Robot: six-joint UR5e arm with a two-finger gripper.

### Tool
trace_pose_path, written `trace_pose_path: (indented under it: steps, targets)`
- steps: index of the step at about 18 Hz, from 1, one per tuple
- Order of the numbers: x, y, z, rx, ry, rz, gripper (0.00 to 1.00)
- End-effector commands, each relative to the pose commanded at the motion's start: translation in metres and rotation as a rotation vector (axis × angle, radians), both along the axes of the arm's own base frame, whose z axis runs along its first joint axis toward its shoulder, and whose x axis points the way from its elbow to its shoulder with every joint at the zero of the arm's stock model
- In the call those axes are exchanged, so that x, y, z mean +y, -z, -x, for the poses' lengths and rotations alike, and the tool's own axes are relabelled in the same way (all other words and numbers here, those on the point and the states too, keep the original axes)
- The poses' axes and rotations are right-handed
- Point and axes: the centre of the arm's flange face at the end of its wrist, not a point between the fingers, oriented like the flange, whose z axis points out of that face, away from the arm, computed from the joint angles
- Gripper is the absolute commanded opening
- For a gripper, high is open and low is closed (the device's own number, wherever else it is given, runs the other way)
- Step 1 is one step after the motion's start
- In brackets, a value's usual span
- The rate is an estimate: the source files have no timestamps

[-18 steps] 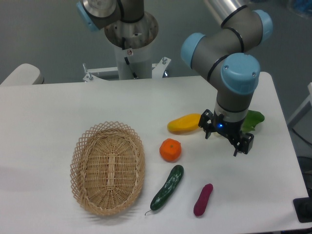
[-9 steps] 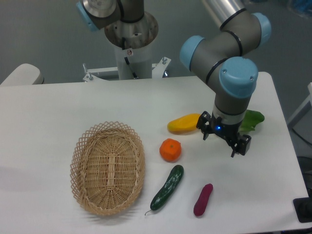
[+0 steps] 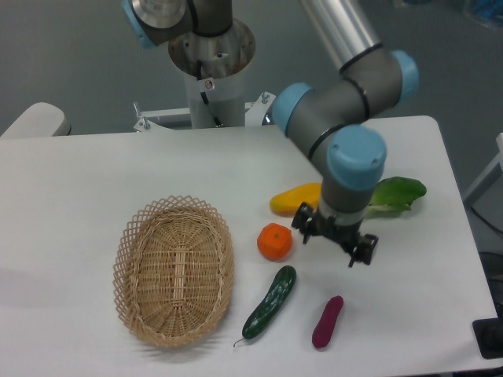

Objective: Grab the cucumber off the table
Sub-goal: 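Move the open gripper down toward the green cucumber beside the orange, then lower the gripper around the cucumber and close on it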

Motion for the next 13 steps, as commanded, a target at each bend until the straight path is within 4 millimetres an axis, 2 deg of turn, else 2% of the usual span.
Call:
trace_pose_path:
  steps: [2, 5, 13]
  targets:
    - [0.006, 0.019, -0.003, -0.021, -0.023, 0.004, 1.00]
    - [0.022, 0.031, -0.019, -0.029, -0.018, 0.010, 1.00]
    - [0.032, 0.063, -0.041, -0.005, 0.020, -0.001, 1.00]
